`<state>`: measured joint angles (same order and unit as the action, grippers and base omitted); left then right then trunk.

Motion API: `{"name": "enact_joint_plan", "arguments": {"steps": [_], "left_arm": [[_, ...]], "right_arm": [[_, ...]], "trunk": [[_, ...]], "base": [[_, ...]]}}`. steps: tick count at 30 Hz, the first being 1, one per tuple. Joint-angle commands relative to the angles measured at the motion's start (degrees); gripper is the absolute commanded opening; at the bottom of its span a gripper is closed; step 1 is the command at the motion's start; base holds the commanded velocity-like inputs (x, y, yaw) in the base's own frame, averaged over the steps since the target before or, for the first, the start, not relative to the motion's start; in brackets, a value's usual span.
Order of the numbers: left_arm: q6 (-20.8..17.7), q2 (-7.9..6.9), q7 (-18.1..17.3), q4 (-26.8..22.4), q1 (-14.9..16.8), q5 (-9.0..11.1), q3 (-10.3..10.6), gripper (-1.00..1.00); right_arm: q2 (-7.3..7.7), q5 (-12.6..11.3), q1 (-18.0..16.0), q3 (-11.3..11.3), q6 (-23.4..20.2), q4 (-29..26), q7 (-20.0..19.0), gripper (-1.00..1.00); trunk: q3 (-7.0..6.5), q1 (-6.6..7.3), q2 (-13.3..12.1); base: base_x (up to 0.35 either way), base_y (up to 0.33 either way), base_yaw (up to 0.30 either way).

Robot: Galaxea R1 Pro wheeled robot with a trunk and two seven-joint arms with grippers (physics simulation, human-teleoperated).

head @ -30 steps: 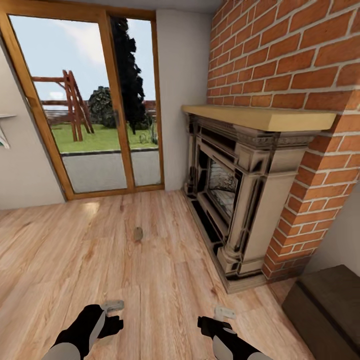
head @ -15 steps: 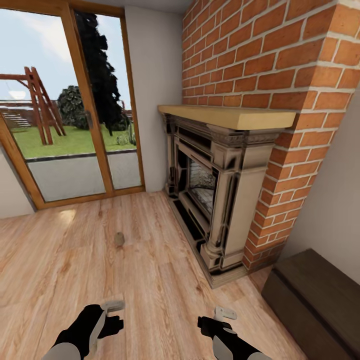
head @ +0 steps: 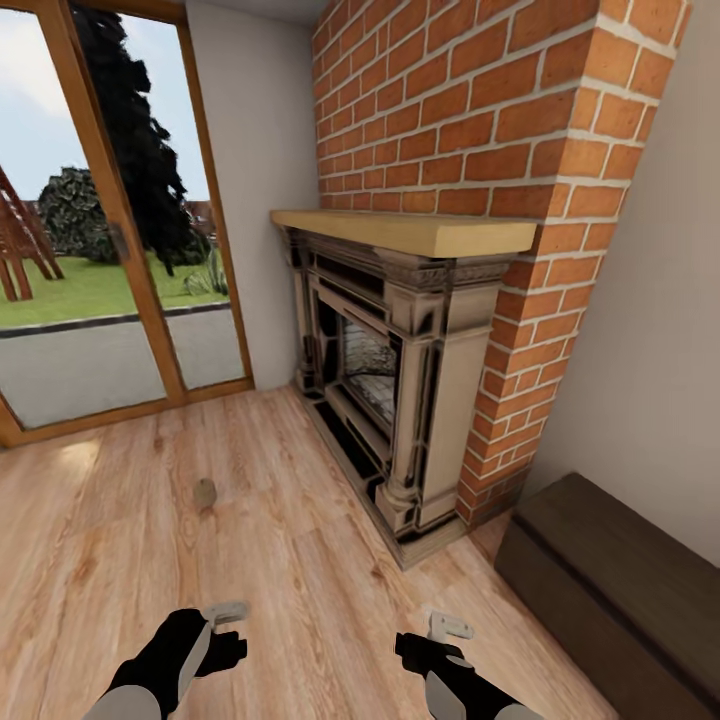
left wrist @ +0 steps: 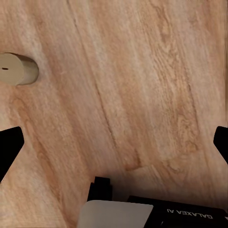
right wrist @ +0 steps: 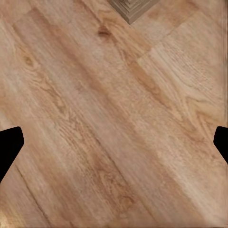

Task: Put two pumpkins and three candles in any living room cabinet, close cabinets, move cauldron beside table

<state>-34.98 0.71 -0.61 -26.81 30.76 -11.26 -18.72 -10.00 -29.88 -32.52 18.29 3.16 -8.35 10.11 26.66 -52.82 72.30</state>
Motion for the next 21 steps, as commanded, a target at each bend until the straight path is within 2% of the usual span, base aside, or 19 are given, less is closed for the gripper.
{"name": "enact_joint_plan", "arguments": {"steps": [1, 21], "left_arm": [[0.00, -0.01, 0.00, 0.00, 0.00, 0.01, 0.00, 1.00], [0.00, 0.08, 0.00, 0.00, 0.00, 0.01, 0.00, 1.00]], "right_arm": [[0.00, 0.00, 0.00, 0.00, 0.00, 0.00, 0.00, 1.00], [0.00, 0.00, 0.00, -0.05, -0.01, 0.00, 0.00, 1.00]], "trunk": [[0.00, 0.00, 0.00], [0.00, 0.00, 0.00]], "base": [[0.013, 0.023, -0.281], [0.001, 0.002, -0.281]]}}
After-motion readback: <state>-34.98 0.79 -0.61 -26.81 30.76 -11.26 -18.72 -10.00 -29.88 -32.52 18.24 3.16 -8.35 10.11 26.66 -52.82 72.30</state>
